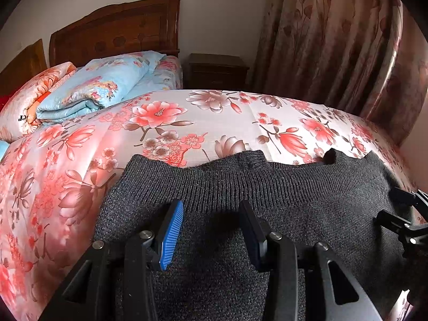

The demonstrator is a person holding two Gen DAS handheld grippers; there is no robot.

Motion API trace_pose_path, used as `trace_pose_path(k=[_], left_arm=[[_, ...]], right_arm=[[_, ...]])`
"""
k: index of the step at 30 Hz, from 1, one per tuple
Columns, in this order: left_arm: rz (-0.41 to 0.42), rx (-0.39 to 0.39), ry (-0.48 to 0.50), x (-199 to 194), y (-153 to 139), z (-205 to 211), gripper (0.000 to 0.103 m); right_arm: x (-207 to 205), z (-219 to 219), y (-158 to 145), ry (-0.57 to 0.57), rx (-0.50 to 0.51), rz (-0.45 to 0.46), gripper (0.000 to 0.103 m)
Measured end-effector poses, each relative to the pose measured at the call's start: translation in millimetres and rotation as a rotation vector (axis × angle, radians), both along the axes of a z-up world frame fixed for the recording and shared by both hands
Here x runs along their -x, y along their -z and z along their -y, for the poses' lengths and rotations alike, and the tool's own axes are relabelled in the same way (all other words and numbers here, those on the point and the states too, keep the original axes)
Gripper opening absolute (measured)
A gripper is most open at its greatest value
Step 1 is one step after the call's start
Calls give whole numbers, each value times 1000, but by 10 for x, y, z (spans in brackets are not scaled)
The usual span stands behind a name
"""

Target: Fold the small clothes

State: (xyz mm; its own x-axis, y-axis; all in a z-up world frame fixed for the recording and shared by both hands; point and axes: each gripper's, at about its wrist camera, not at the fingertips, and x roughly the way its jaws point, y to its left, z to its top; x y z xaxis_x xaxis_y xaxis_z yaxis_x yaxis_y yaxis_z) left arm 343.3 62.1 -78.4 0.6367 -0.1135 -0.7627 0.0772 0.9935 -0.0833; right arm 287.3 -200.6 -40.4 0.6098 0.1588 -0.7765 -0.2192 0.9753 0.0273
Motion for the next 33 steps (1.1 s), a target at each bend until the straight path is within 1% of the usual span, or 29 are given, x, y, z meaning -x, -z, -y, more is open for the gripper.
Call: trace_pose_path(k=[1, 3, 6, 7, 8, 9, 11, 12, 13, 14, 16, 18, 19, 22, 24, 25, 26, 27, 28, 29, 30, 31, 32, 33], left_arm=[[0, 2, -1, 0, 0, -2, 43], [0, 3, -3, 2, -2, -3, 43], [0, -7, -4, 10, -5, 12, 43], [-1, -16, -5, 10, -6, 23, 43], [-1, -21, -5, 8, -8, 30, 43], [-1, -24, -4, 8, -7, 30, 43], [-1, -26, -4, 10, -5, 30, 44], [-1, -27, -4, 10, -6, 31, 44], [-1, -26, -3, 8, -6, 27, 44], [-1, -26, -3, 9, -5, 27, 44], [-3, -24, 2, 11, -6, 27, 44], [-2, -22, 8, 19, -6, 30, 45], [-1, -22, 8, 25, -8, 29, 45], [0, -35, 7, 30, -7, 49, 45], [-3, -38, 8, 31, -7, 56, 45], [-3, -35, 8, 30, -7, 51, 45], [-3, -30, 8, 30, -9, 42, 45], [-1, -15, -2, 36, -17, 19, 45], [0, -12, -27, 64, -39, 8, 38], [3, -10, -54, 115, -77, 12, 35], [13, 29, -56, 224, -141, 43, 35], [25, 74, -22, 313, -186, 87, 35], [35, 102, 15, 405, -226, 148, 35], [54, 111, 65, 554, -271, 267, 35]], right_arm=[[3, 25, 19, 17, 14, -4, 103], [-3, 46, 41, 19, 1, 3, 103], [-43, 15, 41, 20, 28, 2, 103], [-24, -1, 18, 38, 42, 3, 103], [36, -51, -32, 64, 63, 22, 103], [91, -111, -98, 62, 56, 47, 103], [215, -302, -211, -12, 0, 92, 103], [268, -446, -219, -73, -8, 89, 103], [309, -621, -184, -147, -1, 72, 103], [343, -723, -125, -189, 11, 57, 103], [365, -838, 25, -221, 34, 18, 103], [419, -760, 66, -219, 14, 50, 103], [417, -715, 68, -213, 12, 48, 103], [407, -476, 55, -133, 48, 50, 103], [395, -158, 73, -50, 10, 33, 103], [425, -14, 51, -35, -28, 46, 103], [441, 22, 26, -31, -27, 59, 103], [452, 59, 18, -13, 7, 63, 103], [451, 75, 14, -10, 11, 61, 103], [445, 70, 9, -1, 8, 58, 103], [440, 41, -1, 7, 20, 56, 103], [447, -4, -5, 11, 38, 56, 103], [473, -70, -25, 5, 49, 62, 103], [474, -117, -39, -9, 42, 70, 103]])
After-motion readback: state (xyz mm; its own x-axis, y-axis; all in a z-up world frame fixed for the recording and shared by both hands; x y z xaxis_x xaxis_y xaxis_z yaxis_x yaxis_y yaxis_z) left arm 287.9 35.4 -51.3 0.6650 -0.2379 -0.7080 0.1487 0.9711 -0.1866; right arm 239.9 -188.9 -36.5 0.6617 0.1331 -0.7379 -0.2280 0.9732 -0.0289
